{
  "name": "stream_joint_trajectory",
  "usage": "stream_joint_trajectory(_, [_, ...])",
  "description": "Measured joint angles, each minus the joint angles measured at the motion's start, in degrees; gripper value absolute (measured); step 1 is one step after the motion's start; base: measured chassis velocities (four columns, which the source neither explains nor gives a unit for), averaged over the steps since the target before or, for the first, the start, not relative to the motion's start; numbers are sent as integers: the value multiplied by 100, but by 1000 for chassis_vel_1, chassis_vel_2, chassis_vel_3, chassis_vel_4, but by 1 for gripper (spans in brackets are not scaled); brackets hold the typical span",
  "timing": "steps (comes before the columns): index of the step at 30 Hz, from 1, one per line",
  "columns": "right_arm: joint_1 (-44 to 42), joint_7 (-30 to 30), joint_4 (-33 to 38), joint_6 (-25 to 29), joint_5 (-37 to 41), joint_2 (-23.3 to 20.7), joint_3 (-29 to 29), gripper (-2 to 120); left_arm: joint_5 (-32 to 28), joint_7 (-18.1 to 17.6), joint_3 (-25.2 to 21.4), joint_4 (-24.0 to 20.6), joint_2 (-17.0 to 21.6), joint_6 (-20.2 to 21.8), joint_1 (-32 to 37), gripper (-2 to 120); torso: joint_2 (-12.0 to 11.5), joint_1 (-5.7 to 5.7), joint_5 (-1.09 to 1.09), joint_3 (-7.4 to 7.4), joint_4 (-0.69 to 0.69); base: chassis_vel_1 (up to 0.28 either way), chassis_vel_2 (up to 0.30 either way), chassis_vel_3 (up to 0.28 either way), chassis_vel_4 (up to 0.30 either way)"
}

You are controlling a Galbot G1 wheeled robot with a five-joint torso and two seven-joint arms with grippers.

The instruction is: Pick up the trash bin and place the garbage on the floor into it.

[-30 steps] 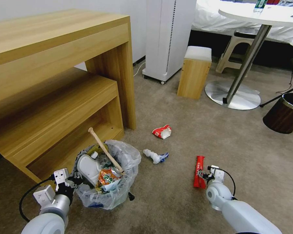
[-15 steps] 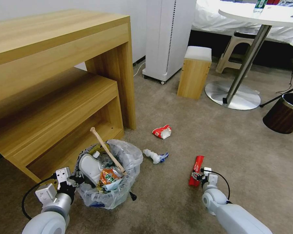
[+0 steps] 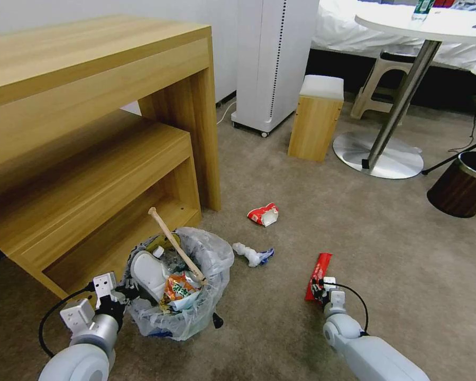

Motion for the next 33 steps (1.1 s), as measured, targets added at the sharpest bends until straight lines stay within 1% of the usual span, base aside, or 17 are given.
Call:
stream_joint_trajectory(2, [-9,-9,0,22,-31,-6,0,32,-4,0,-2,-1,2,0,0,1,0,0,0,0,0,0,0,0,0])
stream_joint_trajectory(5, [-74,-69,20,108,-87,-60,12,18,-8,1,-6,-6,1,-5,0,1,0,0,0,0,0,0,0,0,0])
stream_joint_trajectory(8, [-129,-255,20,305,-103,-98,38,8,-8,6,-2,-6,-6,-9,0,1,0,0,0,0,-1,0,0,0,0])
stream_joint_trajectory(10, [-160,-401,30,450,-93,-117,63,6,-8,9,0,-4,-10,-11,1,1,0,0,1,0,-1,0,0,0,0])
stream_joint_trajectory(13, [-274,-998,215,1079,88,-224,210,2,-3,11,1,0,-12,-16,1,1,0,0,1,0,0,0,0,0,0])
stream_joint_trajectory(14, [-274,-998,215,1079,88,-224,210,2,-3,11,1,0,-12,-16,1,1,0,0,1,0,0,0,0,0,0])
stream_joint_trajectory(16, [-350,-1567,492,1679,241,-367,334,1,4,13,-2,3,-14,-20,5,1,0,0,1,0,0,0,0,0,0])
stream_joint_trajectory(17, [-350,-1567,492,1679,241,-367,334,1,4,13,-2,3,-14,-20,5,1,0,0,1,0,0,0,0,0,0])
stream_joint_trajectory(18, [-417,-1954,819,2041,393,-502,397,1,14,14,-7,11,-15,-24,9,1,0,0,0,0,-1,0,0,0,0])
stream_joint_trajectory(20, [-452,-2155,1058,2210,511,-586,430,1,20,15,-9,16,-15,-26,11,1,0,0,0,0,-1,0,0,0,0])
stream_joint_trajectory(22, [-514,-2786,1867,2638,851,-835,485,1,34,17,-11,19,-20,-26,24,1,0,0,-1,0,0,0,0,0,0])
stream_joint_trajectory(23, [-514,-2786,1867,2638,851,-835,485,1,34,17,-11,19,-20,-26,24,1,0,0,-1,0,0,0,0,0,0])
stream_joint_trajectory(26, [-442,-3188,3090,2796,1123,-1221,321,1,37,17,-4,-51,-28,-27,41,1,0,0,-1,0,-1,0,0,0,0])
stream_joint_trajectory(27, [-442,-3188,3090,2796,1123,-1221,321,1,37,17,-4,-51,-28,-27,41,1,0,0,-1,0,-1,0,0,0,0])
stream_joint_trajectory(29, [-303,-3222,3739,2731,1181,-1431,111,1,34,15,-2,-111,-27,-17,50,1,0,0,1,0,0,0,0,0,0])
stream_joint_trajectory(30, [-303,-3222,3739,2731,1181,-1431,111,1,34,15,-2,-111,-27,-17,50,1,0,0,1,0,0,0,0,0,0])
stream_joint_trajectory(33, [53,-3225,4537,2606,1268,-1775,-345,1,27,2,-1,-184,-25,7,62,1,0,0,1,-1,2,0,0,0,0])
